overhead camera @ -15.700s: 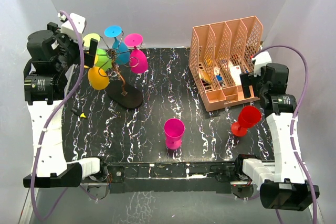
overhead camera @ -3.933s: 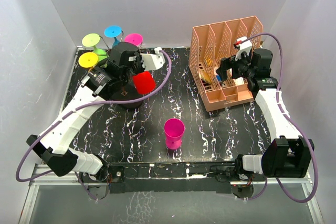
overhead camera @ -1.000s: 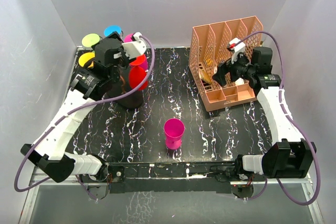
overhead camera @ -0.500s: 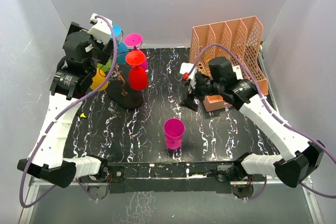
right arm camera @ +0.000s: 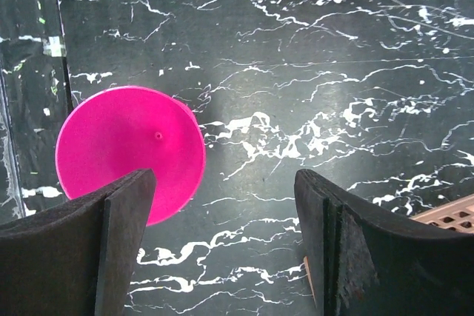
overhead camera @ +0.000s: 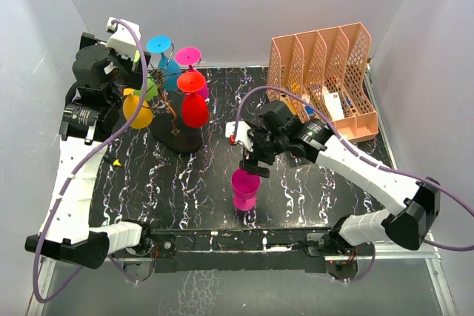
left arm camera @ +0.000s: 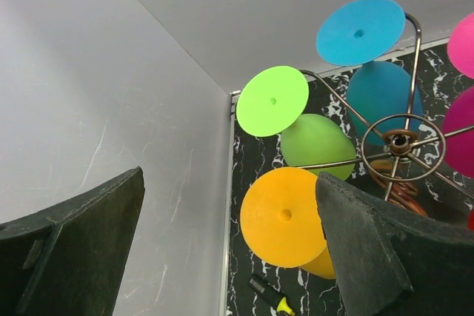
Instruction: Place the wine glass upside down on the wine glass rack
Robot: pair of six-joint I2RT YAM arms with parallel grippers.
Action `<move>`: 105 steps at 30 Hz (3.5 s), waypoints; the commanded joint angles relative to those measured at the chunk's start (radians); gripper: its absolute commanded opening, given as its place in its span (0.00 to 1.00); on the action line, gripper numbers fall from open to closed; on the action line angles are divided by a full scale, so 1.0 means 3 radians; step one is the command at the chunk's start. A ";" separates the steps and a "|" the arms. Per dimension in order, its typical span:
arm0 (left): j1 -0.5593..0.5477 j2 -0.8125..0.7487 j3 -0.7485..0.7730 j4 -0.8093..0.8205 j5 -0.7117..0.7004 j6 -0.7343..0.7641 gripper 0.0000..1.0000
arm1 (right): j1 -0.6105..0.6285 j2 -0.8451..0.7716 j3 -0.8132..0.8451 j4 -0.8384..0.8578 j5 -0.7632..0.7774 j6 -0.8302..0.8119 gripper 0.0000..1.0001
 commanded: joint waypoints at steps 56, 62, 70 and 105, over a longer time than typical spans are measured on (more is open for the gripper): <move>0.0023 0.0333 0.0417 -0.0125 0.2567 -0.1537 0.97 | -0.1618 -0.0134 0.1072 0.1270 0.1258 0.1210 0.08; 0.0002 0.0493 0.0466 0.0135 0.2863 -0.1859 0.96 | -0.1617 0.0053 0.1405 0.1322 0.1275 0.1420 0.08; -0.0097 0.0780 0.0600 0.0310 0.3159 -0.2273 0.94 | -0.1619 0.0172 0.1735 0.1404 0.0691 0.1677 0.08; -0.0300 0.0883 0.0214 0.0762 0.3544 -0.3399 0.38 | -0.1617 0.0281 0.2028 0.1433 -0.0716 0.2225 0.08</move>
